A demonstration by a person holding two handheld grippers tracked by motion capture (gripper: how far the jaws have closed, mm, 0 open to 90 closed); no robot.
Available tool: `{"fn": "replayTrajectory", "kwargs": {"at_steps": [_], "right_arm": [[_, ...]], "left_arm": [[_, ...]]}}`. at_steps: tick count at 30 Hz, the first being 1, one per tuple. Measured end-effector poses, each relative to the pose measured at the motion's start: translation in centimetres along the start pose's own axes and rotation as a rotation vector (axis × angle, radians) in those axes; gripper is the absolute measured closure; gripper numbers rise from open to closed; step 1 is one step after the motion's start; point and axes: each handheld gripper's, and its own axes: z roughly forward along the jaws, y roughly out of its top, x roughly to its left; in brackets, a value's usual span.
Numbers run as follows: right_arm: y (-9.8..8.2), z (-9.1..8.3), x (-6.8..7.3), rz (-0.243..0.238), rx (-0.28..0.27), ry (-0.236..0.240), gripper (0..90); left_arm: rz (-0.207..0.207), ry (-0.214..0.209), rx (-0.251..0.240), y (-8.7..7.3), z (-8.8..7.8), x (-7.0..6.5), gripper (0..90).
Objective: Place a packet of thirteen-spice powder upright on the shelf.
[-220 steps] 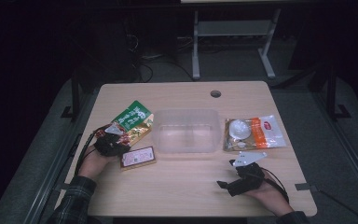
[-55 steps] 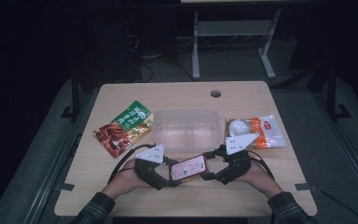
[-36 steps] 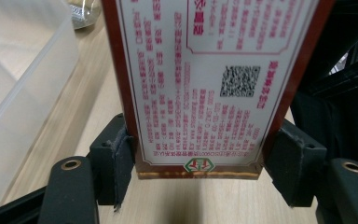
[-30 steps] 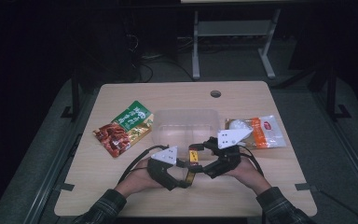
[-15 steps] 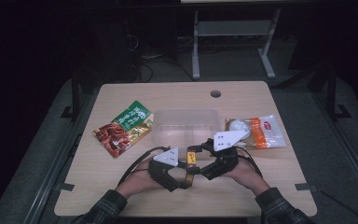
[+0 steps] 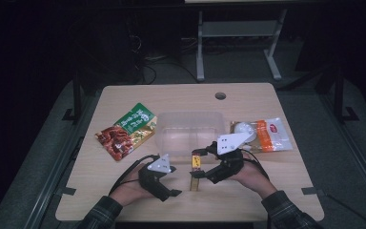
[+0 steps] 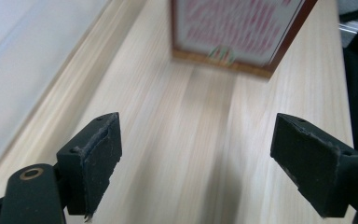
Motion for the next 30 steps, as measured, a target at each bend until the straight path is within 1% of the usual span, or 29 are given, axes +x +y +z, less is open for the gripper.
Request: {"fn": "replayTrajectory", "kwargs": {"at_steps": [2, 3, 4, 6, 7, 8, 9, 10, 12, 13, 15, 16, 17, 19, 20, 23, 24, 28, 30], "right_arm": [[0.0, 0.0, 0.0, 0.001, 0.014, 0.006, 30.4], [0.0, 0.0, 0.0, 0.001, 0.014, 0.006, 30.4], [0.1, 0.1, -0.1, -0.019, 0.038, 0.003, 30.4], [0.2, 0.1, -0.1, -0.020, 0.044, 0.002, 30.4], [0.5, 0.1, -0.3, -0.026, 0.047, 0.004, 30.5], [0.6, 0.1, -0.4, -0.027, 0.048, 0.002, 30.5], [0.6, 0.1, -0.4, -0.027, 0.048, 0.002, 30.5], [0.7, 0.0, -0.5, -0.038, 0.047, -0.001, 30.5], [0.8, -0.1, -0.7, -0.037, 0.057, -0.002, 30.5], [0.9, -0.2, -0.7, -0.044, 0.060, -0.003, 30.5], [1.2, -0.3, -0.8, -0.047, 0.065, -0.001, 30.5], [1.4, -0.4, -0.9, -0.045, 0.066, 0.006, 30.5], [1.6, -0.4, -1.0, -0.054, 0.059, 0.009, 30.5], [1.8, -0.5, -1.1, -0.059, 0.068, 0.006, 30.6], [2.0, -0.5, -1.2, -0.059, 0.071, 0.005, 30.6], [2.5, -0.7, -1.4, -0.065, 0.062, 0.001, 30.6], [2.7, -0.8, -1.5, -0.057, 0.058, 0.001, 30.6], [3.1, -1.1, -1.9, -0.070, 0.055, -0.009, 30.6], [3.4, -1.4, -2.4, -0.075, 0.040, -0.013, 30.6]], "left_arm": [[-0.041, 0.017, 0.010, -0.8, -0.6, 0.1, 15.8], [-0.053, 0.027, 0.014, -1.2, -0.8, 0.0, 15.8], [-0.066, 0.033, 0.020, -1.5, -1.1, -0.1, 15.8], [-0.089, 0.061, 0.028, -2.3, -1.7, -0.4, 15.8], [-0.094, 0.071, 0.036, -2.6, -2.0, -0.6, 15.8], [-0.107, 0.080, 0.031, -2.9, -2.2, -0.8, 15.8], [-0.110, 0.092, 0.025, -3.2, -2.5, -1.0, 15.8], [-0.111, 0.101, 0.029, -3.4, -2.8, -1.2, 15.8], [-0.123, 0.116, 0.016, -3.7, -3.2, -1.5, 15.9], [-0.125, 0.120, 0.019, -3.9, -3.3, -1.6, 16.0], [-0.101, 0.130, 0.045, -4.0, -3.3, -1.4, 16.0], [-0.097, 0.136, 0.047, -4.1, -3.1, -1.3, 16.0], [-0.097, 0.138, 0.057, -4.2, -3.1, -1.3, 16.0], [-0.090, 0.147, 0.080, -4.3, -2.9, -1.2, 16.0], [-0.080, 0.145, 0.089, -4.3, -2.9, -1.2, 16.0], [-0.085, 0.144, 0.074, -4.2, -2.8, -1.3, 16.0], [-0.072, 0.144, 0.085, -4.2, -2.9, -1.1, 16.0], [-0.071, 0.146, 0.092, -4.2, -2.8, -1.1, 16.0], [-0.072, 0.146, 0.091, -4.2, -2.8, -1.1, 16.0]]}}
